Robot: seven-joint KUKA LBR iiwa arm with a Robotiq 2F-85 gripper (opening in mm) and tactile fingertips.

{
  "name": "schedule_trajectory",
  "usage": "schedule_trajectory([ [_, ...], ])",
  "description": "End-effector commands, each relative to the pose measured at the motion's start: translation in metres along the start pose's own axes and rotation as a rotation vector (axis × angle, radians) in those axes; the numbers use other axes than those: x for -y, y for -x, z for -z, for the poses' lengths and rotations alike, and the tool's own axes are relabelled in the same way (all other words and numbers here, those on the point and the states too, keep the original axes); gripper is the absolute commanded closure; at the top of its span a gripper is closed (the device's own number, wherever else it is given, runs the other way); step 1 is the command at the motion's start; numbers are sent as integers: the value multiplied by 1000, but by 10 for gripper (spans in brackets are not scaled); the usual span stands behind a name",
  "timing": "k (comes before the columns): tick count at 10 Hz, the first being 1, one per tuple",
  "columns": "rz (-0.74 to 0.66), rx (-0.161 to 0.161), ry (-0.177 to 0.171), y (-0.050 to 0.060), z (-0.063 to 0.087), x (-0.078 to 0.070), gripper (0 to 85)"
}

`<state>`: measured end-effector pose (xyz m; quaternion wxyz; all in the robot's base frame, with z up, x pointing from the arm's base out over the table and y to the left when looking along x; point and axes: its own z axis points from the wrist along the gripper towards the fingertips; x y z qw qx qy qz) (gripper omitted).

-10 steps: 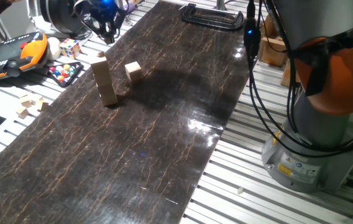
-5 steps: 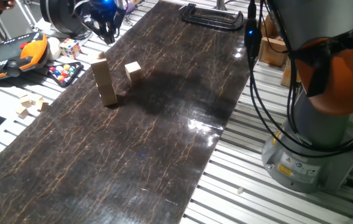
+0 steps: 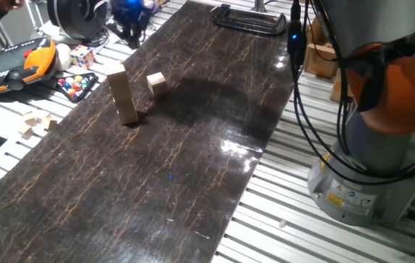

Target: Stack the blocks in a vertical line of five

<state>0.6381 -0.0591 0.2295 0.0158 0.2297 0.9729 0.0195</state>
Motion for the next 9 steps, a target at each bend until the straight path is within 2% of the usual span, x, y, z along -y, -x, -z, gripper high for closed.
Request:
schedule_trajectory([
  [1, -55, -15, 3, 7, -2, 13, 843],
  [2, -70, -19, -12, 12, -7, 20, 843],
  [3, -83, -8, -1, 13, -14, 24, 807],
  [4, -87, 8, 9, 14, -22, 25, 727],
  [5, -87, 8, 12, 16, -29, 27, 707],
  [6, -77, 7, 16, 17, -37, 31, 840],
  [8, -63, 3, -23, 21, -54, 36, 843],
  [9, -72, 6, -28, 22, -61, 36, 843],
])
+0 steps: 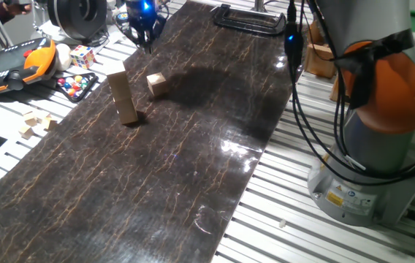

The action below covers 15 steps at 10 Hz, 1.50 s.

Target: Stack the blocks in a vertical line of five

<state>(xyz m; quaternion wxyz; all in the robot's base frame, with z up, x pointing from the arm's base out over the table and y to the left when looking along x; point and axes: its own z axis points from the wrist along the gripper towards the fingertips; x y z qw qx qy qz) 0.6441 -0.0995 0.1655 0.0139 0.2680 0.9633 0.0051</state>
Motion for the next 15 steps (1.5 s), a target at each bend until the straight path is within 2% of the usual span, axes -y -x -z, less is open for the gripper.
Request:
schedule_trajectory([
  [1, -18, 0, -1, 1, -4, 0, 830],
  [3, -70, 21, -2, 2, -16, 2, 507],
  [4, -88, 39, -1, 2, -22, 4, 307],
  [5, -112, 48, 0, 2, -28, 4, 207],
  [8, -143, 49, 8, 3, -43, 4, 137],
  [11, -132, 31, 17, 4, -56, 4, 137],
  [15, -124, 37, 19, 8, -70, 7, 130],
])
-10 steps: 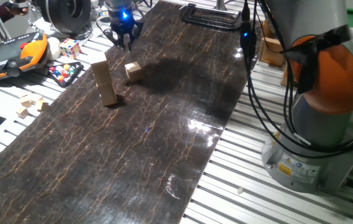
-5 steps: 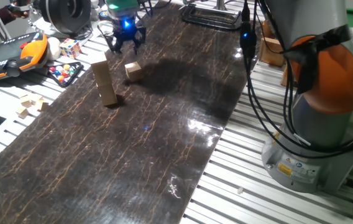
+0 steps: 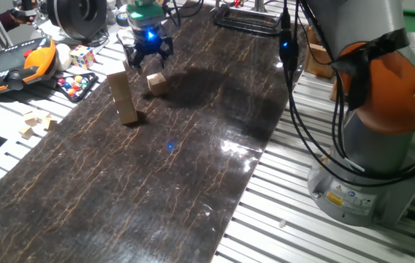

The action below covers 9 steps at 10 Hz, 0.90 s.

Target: Stack the blocks in a vertical line of five

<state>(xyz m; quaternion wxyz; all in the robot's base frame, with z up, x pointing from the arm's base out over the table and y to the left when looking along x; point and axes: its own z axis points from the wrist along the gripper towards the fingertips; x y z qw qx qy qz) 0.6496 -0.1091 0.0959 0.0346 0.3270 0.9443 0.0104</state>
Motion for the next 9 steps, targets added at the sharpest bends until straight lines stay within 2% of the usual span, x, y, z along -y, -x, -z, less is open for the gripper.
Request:
schedule_trajectory([
  [1, -4, 4, 1, 0, -1, 0, 123],
  [5, -5, 3, 9, 0, -1, 1, 100],
  [6, 7, 20, 22, 0, -1, 1, 100],
  [7, 23, 23, 24, 0, -1, 1, 100],
  [8, 28, -4, 16, 0, -1, 1, 100],
  [9, 32, -17, -13, 0, -1, 1, 97],
])
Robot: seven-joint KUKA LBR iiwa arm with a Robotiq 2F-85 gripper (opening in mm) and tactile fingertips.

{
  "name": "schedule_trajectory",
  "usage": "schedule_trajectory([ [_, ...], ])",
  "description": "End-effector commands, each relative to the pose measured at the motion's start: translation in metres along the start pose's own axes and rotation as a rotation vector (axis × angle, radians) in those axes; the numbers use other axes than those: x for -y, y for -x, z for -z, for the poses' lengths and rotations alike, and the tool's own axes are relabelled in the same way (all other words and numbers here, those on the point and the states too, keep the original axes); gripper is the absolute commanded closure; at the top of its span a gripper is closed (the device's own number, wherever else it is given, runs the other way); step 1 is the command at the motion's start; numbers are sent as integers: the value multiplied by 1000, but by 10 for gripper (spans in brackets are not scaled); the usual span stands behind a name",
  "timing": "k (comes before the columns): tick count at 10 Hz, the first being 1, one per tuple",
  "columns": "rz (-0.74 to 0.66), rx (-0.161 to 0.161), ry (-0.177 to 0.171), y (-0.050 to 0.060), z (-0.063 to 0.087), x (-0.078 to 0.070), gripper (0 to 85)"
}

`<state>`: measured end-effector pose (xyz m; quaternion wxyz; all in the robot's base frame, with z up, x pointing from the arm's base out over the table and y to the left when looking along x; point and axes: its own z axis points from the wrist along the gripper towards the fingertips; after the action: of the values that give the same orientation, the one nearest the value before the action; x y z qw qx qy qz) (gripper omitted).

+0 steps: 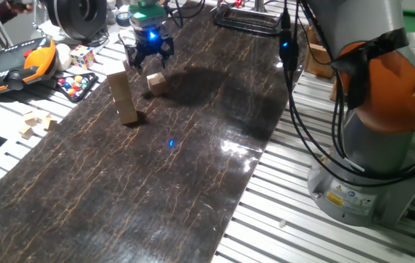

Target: Stack the blocks in a vertical line of five

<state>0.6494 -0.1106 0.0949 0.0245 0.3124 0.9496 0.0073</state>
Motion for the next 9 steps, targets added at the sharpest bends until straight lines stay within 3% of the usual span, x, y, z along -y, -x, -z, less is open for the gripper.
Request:
schedule_trajectory([
  [1, 0, -8, -21, 0, 0, -1, 93],
  [2, -16, -29, -30, 0, 0, -1, 87],
  [3, -19, -62, -12, 0, 0, -1, 77],
  [4, -10, -68, -7, 0, 0, -1, 73],
  [8, 11, -14, -14, -1, -9, 3, 0],
  [9, 10, -16, -6, -1, -15, 5, 0],
])
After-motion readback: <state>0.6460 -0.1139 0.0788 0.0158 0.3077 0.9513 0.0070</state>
